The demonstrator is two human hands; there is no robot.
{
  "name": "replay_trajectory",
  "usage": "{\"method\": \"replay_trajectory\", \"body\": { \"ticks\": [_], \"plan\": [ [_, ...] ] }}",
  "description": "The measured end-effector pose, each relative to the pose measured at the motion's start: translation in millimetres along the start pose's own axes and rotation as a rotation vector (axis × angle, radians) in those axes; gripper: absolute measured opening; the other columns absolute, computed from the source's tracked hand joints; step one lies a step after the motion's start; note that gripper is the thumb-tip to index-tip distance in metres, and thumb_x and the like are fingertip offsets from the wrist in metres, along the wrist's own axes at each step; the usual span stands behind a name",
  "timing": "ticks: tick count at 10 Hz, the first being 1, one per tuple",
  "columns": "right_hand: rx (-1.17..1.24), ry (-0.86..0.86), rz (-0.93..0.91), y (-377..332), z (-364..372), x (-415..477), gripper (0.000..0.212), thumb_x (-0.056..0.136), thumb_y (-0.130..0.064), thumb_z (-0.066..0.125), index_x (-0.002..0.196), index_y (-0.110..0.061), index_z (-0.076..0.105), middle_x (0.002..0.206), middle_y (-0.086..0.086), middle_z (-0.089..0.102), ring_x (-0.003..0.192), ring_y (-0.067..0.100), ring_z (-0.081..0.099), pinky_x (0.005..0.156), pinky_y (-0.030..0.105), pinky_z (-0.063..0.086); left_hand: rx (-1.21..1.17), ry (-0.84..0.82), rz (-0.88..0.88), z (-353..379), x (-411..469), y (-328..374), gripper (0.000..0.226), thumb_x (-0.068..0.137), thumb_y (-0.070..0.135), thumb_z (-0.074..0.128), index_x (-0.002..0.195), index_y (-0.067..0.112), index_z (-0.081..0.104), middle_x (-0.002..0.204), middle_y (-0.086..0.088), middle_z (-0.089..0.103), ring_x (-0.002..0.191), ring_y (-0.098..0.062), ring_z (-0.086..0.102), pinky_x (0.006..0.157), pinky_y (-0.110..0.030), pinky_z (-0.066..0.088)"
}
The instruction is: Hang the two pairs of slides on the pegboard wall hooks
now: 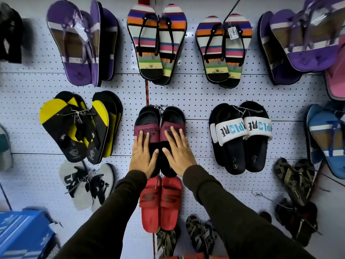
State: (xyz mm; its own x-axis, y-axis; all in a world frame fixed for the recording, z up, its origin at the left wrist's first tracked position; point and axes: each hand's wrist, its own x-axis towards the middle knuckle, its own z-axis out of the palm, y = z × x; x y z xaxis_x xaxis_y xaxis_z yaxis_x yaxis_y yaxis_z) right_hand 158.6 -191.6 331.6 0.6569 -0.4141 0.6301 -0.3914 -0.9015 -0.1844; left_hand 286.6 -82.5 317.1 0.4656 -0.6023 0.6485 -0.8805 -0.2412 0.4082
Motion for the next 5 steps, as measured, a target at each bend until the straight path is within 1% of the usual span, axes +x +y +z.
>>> {"method": "replay_trajectory", "body": {
  "ticks": [1, 2, 3, 4, 5],
  "plan": [
    [-0.008, -0.049, -0.009, -1, -5, -2, 0.066, 0.100, -0.051, 0.029, 0.160, -0.025, 0.017, 0.170, -0.002, 0.002, 0.158, 0.026, -0.007, 0.128, 0.047, 0.009, 0.016, -0.007, -0.007, -2, -3, -1, 0.070, 0.096, 0.043, 0.038, 0.155, 0.015, 0.014, 0.165, -0.008, 0.002, 0.153, -0.031, 0.000, 0.125, -0.043, 0.008],
    [0.051, -0.086, 0.012, -4, -24, -3, 0.066, 0.101, -0.051, 0.031, 0.159, -0.024, 0.019, 0.170, -0.004, 0.006, 0.158, 0.023, -0.004, 0.128, 0.045, 0.014, 0.037, -0.004, -0.006, -5, -3, 4, 0.069, 0.096, 0.043, 0.037, 0.155, 0.016, 0.014, 0.165, -0.007, 0.003, 0.153, -0.030, 0.002, 0.125, -0.043, 0.008],
    [0.144, -0.020, 0.026, -7, -67, -7, 0.064, 0.101, -0.053, 0.031, 0.158, -0.027, 0.024, 0.169, -0.006, 0.015, 0.158, 0.017, 0.007, 0.126, 0.043, 0.020, 0.050, 0.006, -0.047, -12, -2, 11, 0.069, 0.097, 0.044, 0.037, 0.156, 0.017, 0.012, 0.166, -0.007, 0.003, 0.153, -0.027, 0.002, 0.125, -0.045, 0.007],
    [0.351, 0.212, -0.009, 9, -135, -16, 0.057, 0.100, -0.054, 0.033, 0.153, -0.033, 0.029, 0.164, -0.007, 0.024, 0.154, 0.010, 0.020, 0.125, 0.043, 0.026, 0.064, 0.056, -0.052, -15, -5, 22, 0.070, 0.096, 0.045, 0.034, 0.155, 0.015, 0.012, 0.165, -0.008, 0.006, 0.154, -0.027, 0.002, 0.125, -0.047, 0.005],
    [0.288, 0.559, -0.158, 34, -233, -22, 0.055, 0.099, -0.050, 0.048, 0.150, -0.039, 0.033, 0.157, -0.012, 0.036, 0.146, 0.002, 0.034, 0.120, 0.032, 0.034, 0.087, 0.126, 0.035, -12, -2, 44, 0.071, 0.095, 0.046, 0.033, 0.155, 0.013, 0.013, 0.165, -0.008, 0.007, 0.153, -0.028, 0.000, 0.125, -0.047, 0.005]
  ]
}}
